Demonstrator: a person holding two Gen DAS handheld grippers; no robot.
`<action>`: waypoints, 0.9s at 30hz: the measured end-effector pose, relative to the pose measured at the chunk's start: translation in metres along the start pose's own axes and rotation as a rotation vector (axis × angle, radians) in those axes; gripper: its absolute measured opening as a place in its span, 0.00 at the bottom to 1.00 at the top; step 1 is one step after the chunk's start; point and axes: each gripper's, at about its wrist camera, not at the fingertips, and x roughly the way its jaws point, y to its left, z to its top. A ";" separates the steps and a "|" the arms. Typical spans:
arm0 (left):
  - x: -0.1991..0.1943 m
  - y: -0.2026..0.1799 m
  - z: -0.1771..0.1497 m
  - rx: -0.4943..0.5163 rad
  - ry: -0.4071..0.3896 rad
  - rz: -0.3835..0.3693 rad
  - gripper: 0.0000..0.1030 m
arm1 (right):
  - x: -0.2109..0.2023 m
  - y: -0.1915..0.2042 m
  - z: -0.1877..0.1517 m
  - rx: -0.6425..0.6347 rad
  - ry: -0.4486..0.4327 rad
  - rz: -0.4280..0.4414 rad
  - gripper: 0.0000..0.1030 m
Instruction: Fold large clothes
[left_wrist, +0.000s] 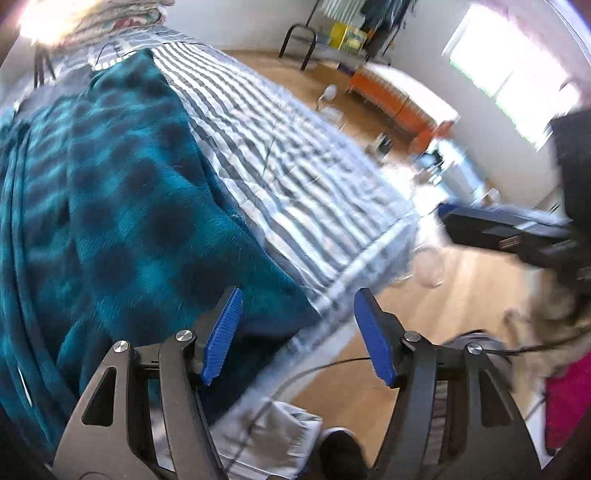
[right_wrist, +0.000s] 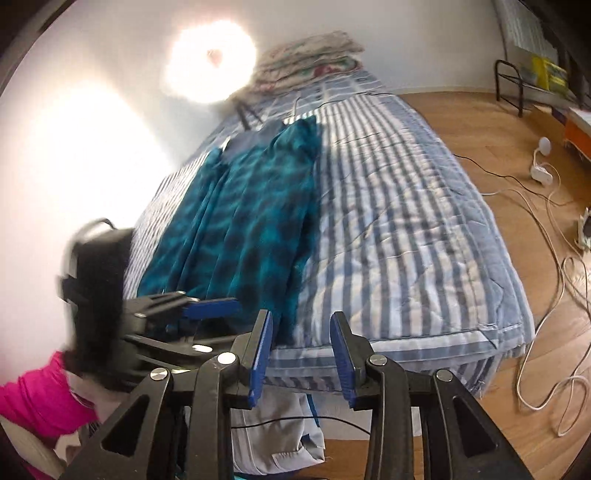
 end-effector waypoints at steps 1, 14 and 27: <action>0.008 -0.003 0.000 0.000 0.022 0.022 0.63 | -0.001 -0.003 0.000 0.007 -0.006 0.002 0.34; 0.042 0.027 -0.009 -0.084 0.078 0.024 0.19 | 0.009 -0.020 0.027 0.009 -0.026 0.053 0.34; 0.021 0.019 -0.005 -0.088 0.020 -0.006 0.31 | 0.052 -0.040 0.056 0.087 0.009 0.105 0.34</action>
